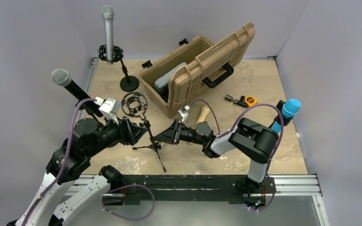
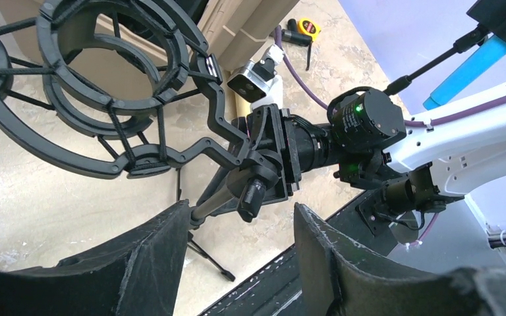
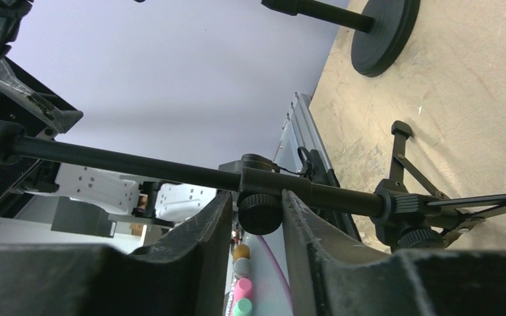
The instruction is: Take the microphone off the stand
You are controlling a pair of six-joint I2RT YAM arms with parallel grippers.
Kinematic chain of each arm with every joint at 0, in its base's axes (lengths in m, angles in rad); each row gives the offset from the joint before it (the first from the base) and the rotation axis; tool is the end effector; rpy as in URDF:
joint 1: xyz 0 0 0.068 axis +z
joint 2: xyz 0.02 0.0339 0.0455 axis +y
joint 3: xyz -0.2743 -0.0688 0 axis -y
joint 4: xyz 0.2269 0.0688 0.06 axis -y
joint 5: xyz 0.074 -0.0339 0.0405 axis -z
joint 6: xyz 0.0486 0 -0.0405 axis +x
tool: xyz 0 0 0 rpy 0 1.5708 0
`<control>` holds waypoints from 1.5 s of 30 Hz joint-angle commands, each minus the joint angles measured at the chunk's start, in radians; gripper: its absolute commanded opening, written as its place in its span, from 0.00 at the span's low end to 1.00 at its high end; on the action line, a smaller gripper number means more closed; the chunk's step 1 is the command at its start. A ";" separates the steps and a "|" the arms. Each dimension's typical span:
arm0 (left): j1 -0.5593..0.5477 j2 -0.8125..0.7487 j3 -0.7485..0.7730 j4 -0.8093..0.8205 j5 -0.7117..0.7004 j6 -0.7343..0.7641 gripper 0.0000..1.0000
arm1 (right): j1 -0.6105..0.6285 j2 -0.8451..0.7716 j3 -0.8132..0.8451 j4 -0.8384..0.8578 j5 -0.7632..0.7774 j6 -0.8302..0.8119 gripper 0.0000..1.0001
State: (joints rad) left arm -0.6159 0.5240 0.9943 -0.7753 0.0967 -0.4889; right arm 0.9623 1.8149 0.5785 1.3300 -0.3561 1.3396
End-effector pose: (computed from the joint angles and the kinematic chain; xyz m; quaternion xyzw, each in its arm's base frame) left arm 0.0579 -0.0468 0.3703 0.0796 0.8019 -0.3432 0.4825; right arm 0.1784 0.2858 0.1962 -0.0044 0.6754 0.7131 0.1877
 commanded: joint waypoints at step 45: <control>-0.001 0.132 0.031 0.092 -0.017 -0.011 0.56 | 0.133 -0.085 -0.027 0.096 0.411 -0.854 0.00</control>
State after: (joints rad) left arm -0.6159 0.6472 0.9878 -0.7200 0.0845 -0.5129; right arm 1.0657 1.7397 0.5110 1.3998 -0.0475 0.6315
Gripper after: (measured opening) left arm 0.563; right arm 0.237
